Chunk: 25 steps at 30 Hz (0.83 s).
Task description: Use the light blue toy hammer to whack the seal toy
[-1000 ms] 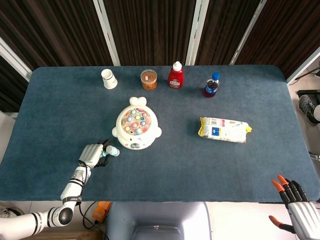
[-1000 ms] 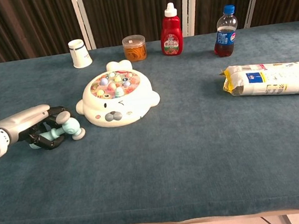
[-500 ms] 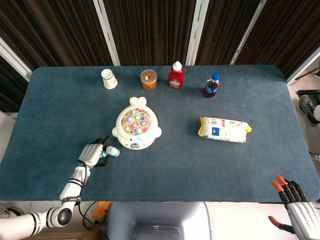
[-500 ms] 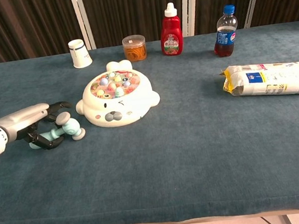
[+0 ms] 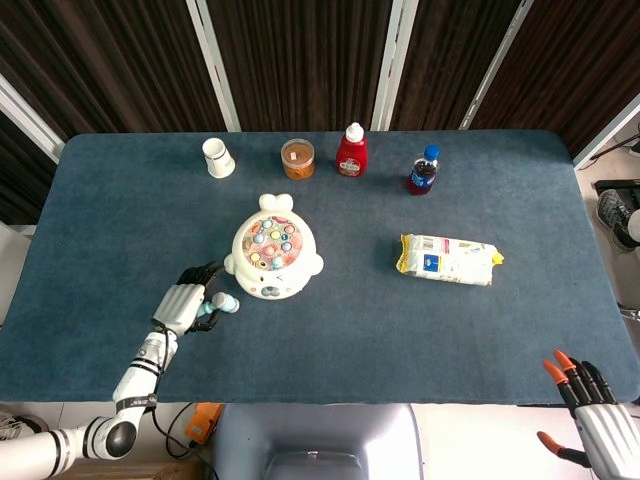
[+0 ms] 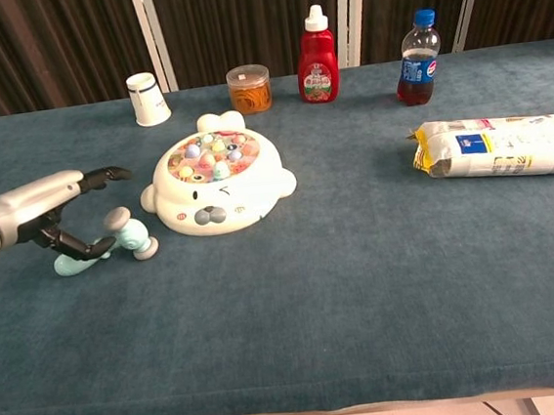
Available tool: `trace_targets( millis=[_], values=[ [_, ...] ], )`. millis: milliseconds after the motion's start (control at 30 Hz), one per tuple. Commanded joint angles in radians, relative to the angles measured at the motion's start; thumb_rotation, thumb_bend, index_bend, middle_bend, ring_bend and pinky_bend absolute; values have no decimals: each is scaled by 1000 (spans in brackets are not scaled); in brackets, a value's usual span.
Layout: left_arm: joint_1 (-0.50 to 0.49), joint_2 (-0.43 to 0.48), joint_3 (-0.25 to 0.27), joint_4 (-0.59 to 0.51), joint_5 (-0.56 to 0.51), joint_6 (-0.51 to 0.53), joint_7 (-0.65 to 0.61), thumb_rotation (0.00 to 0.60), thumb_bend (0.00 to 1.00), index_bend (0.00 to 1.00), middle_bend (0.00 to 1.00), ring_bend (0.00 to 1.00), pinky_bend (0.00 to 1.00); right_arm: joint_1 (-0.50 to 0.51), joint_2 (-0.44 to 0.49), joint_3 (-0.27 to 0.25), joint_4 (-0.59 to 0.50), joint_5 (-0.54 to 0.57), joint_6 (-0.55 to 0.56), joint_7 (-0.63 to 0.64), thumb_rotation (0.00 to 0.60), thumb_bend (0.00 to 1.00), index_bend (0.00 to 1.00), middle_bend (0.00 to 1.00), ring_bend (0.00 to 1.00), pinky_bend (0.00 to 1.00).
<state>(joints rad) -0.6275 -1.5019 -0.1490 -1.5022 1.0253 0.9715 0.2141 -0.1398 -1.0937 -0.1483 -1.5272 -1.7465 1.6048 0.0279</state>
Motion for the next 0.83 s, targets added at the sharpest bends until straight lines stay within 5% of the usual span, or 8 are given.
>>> trace_targets(
  millis=[33, 133, 233, 333, 433, 567, 833],
  values=[
    [45, 122, 21, -138, 114, 79, -22, 600, 407, 0, 0, 0, 0, -1, 0, 1, 2, 1, 2, -1, 600, 173, 18, 55, 0, 10],
    [129, 265, 74, -266, 268, 200, -69, 600, 405, 0, 0, 0, 0, -1, -4, 3, 4, 5, -1, -15, 600, 173, 17, 55, 0, 10],
    [241, 342, 149, -275, 473, 392, -166, 600, 404, 0, 0, 0, 0, -3, -10, 5, 0, 8, -3, -29, 600, 173, 9, 55, 0, 10],
    [382, 355, 254, -156, 652, 608, -333, 600, 401, 0, 0, 0, 0, -7, -19, 3, -3, 4, -1, -53, 600, 173, 0, 55, 0, 10],
    [501, 318, 328, 13, 702, 736, -452, 600, 400, 0, 0, 0, 0, -12, -30, 5, -4, 3, 4, -79, 600, 173, 0, 56, 0, 9],
    [600, 245, 348, 211, 698, 817, -496, 600, 401, 0, 0, 0, 0, -18, -45, 6, -1, -4, 13, -113, 600, 173, 0, 55, 0, 9],
    [633, 244, 326, 256, 781, 933, -474, 600, 402, 0, 0, 0, 0, -33, -58, -2, 8, -23, 35, -130, 600, 173, 0, 55, 0, 9]
  ],
)
